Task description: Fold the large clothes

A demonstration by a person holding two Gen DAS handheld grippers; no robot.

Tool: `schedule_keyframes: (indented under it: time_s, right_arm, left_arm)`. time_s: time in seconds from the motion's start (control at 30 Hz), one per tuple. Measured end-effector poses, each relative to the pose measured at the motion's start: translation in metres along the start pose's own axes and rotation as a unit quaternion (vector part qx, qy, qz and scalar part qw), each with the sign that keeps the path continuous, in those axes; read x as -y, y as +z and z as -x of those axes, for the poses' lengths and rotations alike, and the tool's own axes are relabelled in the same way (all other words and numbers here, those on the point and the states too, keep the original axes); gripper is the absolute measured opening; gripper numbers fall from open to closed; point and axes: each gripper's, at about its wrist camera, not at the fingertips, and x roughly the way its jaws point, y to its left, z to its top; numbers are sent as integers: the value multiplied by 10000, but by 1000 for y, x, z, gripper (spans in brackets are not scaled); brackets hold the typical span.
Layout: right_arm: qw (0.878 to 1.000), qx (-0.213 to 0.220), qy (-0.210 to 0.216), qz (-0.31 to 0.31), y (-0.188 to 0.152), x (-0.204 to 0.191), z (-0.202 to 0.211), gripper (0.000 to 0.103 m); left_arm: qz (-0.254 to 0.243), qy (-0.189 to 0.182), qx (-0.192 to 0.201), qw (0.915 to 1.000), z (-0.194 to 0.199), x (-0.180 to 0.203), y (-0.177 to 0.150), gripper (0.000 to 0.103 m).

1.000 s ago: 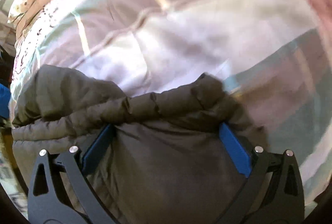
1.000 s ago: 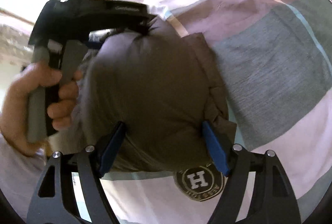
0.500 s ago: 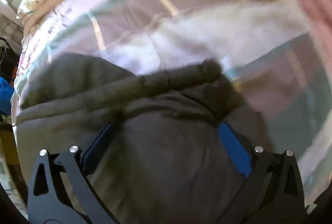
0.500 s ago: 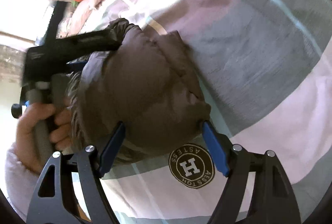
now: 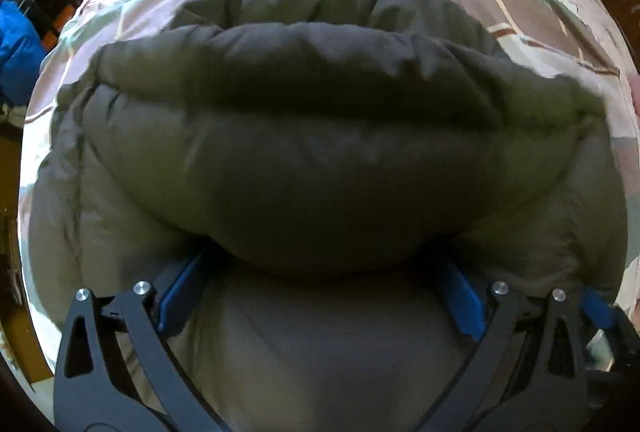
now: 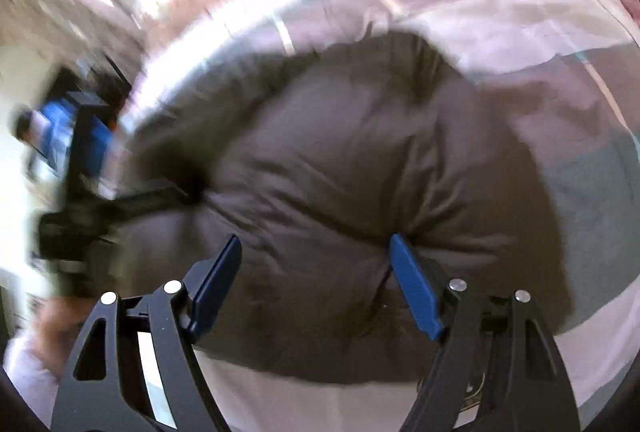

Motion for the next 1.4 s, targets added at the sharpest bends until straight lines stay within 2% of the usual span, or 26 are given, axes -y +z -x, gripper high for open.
schedule_keyframes:
  time_s: [0.1, 0.17, 0.23, 0.33, 0.43, 0.53, 0.63, 0.77, 1.0, 1.1, 1.17, 1.23, 1.27, 1.3, 1.4]
  right_arm:
    - [9992, -195, -347, 85, 3, -13, -6, 86]
    - [9999, 19, -89, -90, 5, -17, 12, 86]
    - [9988, 446, 159, -149, 7, -25, 35, 86]
    - [9971, 707, 247, 166, 25, -53, 41, 86]
    - [9965, 688, 130, 457, 57, -80, 22, 86]
    - [9976, 333, 176, 572, 82, -107, -18, 86]
    - [9953, 305, -403, 823, 90, -132, -45, 88]
    - [9943, 363, -589, 811, 105, -133, -65, 98]
    - [9925, 378, -850, 793, 129, -140, -88, 102]
    - [9940, 321, -796, 675, 133, -139, -84, 101]
    - [9957, 507, -521, 577, 123, -137, -61, 94]
    - [9953, 792, -221, 514, 114, -136, -38, 93]
    - [9948, 840, -230, 525, 114, -138, -34, 92]
    - [9947, 832, -275, 538, 116, -141, -34, 90]
    - [9973, 442, -447, 384, 134, -140, -61, 89]
  left_arm:
    - [-117, 47, 8, 9999, 18, 2, 1, 101]
    - [-185, 5, 290, 9994, 39, 1, -3, 101]
    - [-345, 60, 581, 9977, 61, -3, -10, 101]
    - [-329, 245, 549, 9976, 67, -20, -13, 101]
    - [-69, 343, 400, 9986, 64, -49, -11, 101]
    - [223, 309, 282, 9989, 53, -85, -14, 101]
    - [361, 314, 120, 9988, 30, -108, -15, 101]
    - [614, -132, 82, 9980, 7, -124, -8, 101]
    - [631, -222, -2, 9978, -16, -126, 17, 101]
    - [652, -225, -102, 9976, -7, -128, 21, 101]
    - [578, -113, 131, 9982, 13, -127, 14, 101]
    - [455, -7, 394, 9982, 32, -126, 6, 101]
    - [463, 1, 406, 9981, 34, -126, 6, 101]
    - [488, 9, 347, 9982, 29, -126, 10, 101]
    - [642, -43, 187, 9978, 10, -129, 28, 101]
